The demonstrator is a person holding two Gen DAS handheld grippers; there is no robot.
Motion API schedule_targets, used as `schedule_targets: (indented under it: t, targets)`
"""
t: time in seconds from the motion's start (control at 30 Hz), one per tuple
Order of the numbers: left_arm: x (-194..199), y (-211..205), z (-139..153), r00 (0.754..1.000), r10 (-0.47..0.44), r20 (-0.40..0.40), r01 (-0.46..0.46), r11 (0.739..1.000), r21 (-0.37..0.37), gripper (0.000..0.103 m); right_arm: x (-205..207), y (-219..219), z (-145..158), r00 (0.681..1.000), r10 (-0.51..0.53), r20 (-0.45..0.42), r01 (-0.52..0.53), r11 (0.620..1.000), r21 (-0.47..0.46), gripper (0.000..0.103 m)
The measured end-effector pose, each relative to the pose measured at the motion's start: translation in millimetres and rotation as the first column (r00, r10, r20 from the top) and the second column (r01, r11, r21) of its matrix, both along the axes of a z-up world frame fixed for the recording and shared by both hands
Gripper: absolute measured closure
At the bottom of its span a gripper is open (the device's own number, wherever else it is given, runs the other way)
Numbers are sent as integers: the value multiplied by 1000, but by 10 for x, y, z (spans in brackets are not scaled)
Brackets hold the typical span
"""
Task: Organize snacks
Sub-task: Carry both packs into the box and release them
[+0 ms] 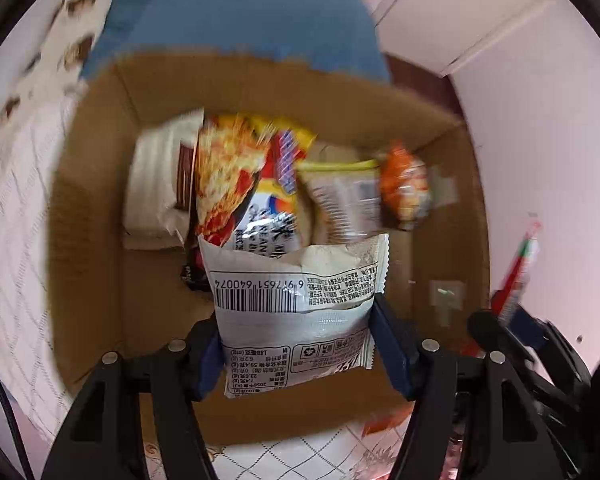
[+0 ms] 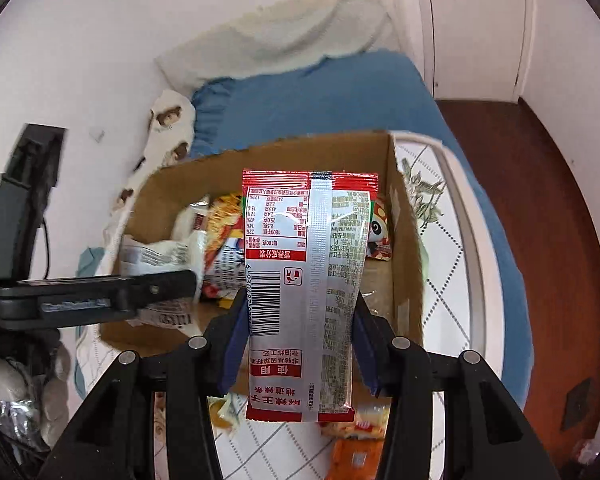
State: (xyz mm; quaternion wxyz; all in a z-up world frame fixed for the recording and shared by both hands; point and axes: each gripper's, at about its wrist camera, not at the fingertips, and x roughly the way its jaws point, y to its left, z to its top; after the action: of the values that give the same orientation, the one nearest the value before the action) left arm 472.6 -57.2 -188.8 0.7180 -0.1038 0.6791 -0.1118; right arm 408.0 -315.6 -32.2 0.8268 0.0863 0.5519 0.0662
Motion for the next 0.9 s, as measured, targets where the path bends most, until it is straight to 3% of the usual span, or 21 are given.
schedule_targets:
  t: [0.2,0.4,0.47,0.5,0.53,0.57,0.73,0.9]
  targets:
    - [90,47,-644,992,19,-129,-19,1000,-4,40,244,13,-436,996,6,-90,-10,999,-38,53]
    - [48,38,-829,985,11,-174,-13,1000,-15,39,316,-9,-735,986,6,-164,-12,999,-37,52]
    - [5,18,-838,985,5,-172,-9,1000,-24,37,321,1,-804,983,2,-185,-13,998,-57,47]
    - [1,26,-836,986,6,-167,-11,1000,-23,28,327,2,-818,981,2,-192,-14,998,-60,38]
    - [-11,21,-827,987,1,-164,-5,1000,-28,22,339,1,-830,980,4,-197,-16,998,-61,21]
    - [7,-2,-823,987,-5,-162,0,1000,-28,16,351,1,-834,979,5,-204,-18,998,-62,13]
    - [68,52,-717,993,-13,-113,14,1000,2,15,399,27,-823,977,-12,-213,-1,998,-63,10]
    - [108,115,-432,999,-12,-32,14,998,60,14,336,39,-742,979,-26,-201,13,998,-66,10]
